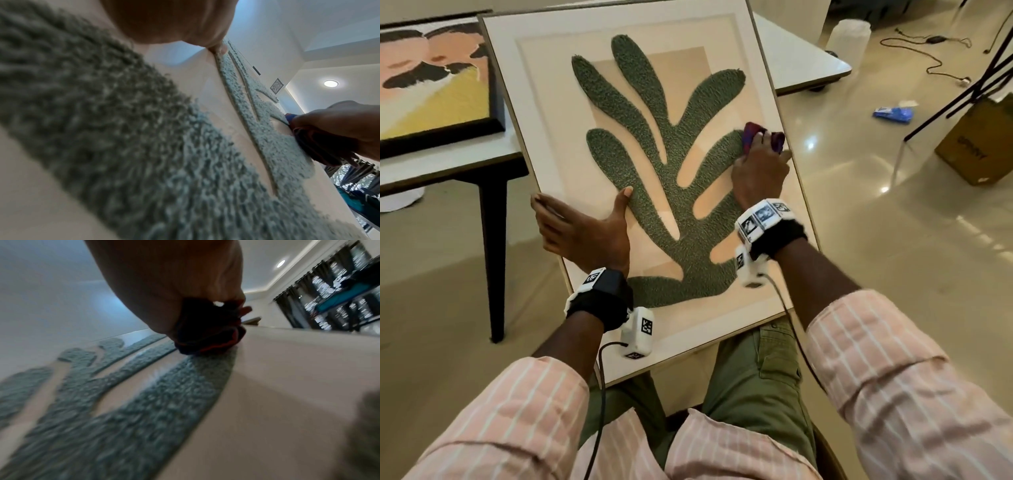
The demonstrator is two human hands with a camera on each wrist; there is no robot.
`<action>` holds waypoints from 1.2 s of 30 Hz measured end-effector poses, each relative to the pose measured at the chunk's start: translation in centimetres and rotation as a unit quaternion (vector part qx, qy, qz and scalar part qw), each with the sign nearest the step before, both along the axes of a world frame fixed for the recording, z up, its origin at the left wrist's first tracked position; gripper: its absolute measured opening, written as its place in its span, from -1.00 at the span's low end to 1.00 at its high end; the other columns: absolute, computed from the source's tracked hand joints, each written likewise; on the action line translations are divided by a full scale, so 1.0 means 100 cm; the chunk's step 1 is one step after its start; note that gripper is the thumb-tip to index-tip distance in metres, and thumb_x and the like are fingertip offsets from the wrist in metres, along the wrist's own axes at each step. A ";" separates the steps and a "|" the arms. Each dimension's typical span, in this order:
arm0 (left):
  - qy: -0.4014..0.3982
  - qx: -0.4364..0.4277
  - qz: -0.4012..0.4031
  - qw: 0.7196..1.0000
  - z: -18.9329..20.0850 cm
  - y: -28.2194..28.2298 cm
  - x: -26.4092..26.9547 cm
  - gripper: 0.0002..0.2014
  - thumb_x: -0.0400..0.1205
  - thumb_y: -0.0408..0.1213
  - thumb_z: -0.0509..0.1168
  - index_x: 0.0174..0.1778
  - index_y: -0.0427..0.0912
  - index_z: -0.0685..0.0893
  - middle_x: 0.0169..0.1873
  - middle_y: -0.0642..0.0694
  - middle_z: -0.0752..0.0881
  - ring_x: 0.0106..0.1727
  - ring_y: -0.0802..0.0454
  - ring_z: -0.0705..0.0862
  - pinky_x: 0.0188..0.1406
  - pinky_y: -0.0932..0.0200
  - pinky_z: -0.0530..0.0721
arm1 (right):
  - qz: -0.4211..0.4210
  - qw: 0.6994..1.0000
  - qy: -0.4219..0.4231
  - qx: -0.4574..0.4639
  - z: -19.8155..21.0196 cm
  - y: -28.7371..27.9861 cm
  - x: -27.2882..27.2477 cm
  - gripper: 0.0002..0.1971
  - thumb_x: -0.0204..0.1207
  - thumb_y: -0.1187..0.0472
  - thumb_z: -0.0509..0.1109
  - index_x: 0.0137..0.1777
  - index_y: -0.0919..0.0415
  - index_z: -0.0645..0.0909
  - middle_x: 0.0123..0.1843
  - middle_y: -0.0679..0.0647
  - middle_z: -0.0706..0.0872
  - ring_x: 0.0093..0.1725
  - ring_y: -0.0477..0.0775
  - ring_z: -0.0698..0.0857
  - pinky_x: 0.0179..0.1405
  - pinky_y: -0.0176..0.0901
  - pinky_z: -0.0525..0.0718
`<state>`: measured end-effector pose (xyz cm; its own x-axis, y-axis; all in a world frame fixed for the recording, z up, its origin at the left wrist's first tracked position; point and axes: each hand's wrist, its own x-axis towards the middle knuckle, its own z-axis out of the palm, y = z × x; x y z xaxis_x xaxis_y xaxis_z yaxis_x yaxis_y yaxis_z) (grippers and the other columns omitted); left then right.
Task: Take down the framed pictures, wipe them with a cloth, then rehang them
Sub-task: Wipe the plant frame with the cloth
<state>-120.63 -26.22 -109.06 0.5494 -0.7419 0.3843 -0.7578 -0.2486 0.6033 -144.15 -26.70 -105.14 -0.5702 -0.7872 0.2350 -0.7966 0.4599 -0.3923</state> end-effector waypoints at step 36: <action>0.055 -0.049 -0.027 0.997 -0.039 0.049 0.030 -0.23 0.65 0.28 0.06 0.61 -0.25 0.34 0.55 -0.18 0.44 0.50 -0.18 0.43 0.40 -0.07 0.31 | 0.488 0.841 0.227 -0.060 -0.053 0.063 0.144 -0.43 0.53 0.10 0.31 0.55 0.23 0.48 0.56 0.11 0.52 0.42 0.44 0.48 0.23 0.29 0.55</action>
<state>-117.59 -21.33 -112.99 0.5527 -0.7336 0.3955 -0.6958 -0.1450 0.7034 -129.71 -20.39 -110.44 0.5025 -0.7840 0.3645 -0.8522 -0.5201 0.0563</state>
